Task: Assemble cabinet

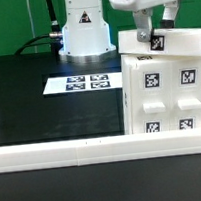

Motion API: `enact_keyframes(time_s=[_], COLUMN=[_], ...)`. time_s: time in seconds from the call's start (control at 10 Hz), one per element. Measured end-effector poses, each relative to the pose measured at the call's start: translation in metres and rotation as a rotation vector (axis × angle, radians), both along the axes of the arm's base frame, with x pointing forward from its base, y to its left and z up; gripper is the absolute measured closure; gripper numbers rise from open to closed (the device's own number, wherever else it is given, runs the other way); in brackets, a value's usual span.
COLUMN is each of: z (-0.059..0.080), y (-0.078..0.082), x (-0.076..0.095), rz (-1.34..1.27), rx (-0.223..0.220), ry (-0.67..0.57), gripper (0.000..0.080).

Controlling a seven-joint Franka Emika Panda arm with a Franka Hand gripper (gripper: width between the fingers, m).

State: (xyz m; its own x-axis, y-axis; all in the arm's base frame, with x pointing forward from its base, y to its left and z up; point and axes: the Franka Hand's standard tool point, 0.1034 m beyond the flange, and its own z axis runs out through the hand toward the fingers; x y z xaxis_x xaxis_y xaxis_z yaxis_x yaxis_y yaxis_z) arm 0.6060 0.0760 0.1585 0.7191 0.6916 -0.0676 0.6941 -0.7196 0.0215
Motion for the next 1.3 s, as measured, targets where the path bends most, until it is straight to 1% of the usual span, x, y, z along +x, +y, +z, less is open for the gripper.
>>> enact_keyframes(time_s=[0.3,0.7,1.0,1.1,1.2,1.3], z=[-0.0004,-0.0010,-0.0013,-0.0015,-0.0022,-0.0024], y=[0.0030,0.0050,0.0075,0.0078,0.0093,0.0104], x=[-0.0013,-0.0017,-0.0021,-0.0021,-0.0027,-0.0027], rz=[-0.255,-0.458,-0.668,-0.717,-0.854,-0.926], rx=[0.005,-0.001,0.000,0.003,0.021,0.024], ry=[-0.009,-0.018,-0.025,-0.027,-0.035,-0.043], gripper=[0.0235,0.0235,0.0235,0.0235,0.0235,0.0235])
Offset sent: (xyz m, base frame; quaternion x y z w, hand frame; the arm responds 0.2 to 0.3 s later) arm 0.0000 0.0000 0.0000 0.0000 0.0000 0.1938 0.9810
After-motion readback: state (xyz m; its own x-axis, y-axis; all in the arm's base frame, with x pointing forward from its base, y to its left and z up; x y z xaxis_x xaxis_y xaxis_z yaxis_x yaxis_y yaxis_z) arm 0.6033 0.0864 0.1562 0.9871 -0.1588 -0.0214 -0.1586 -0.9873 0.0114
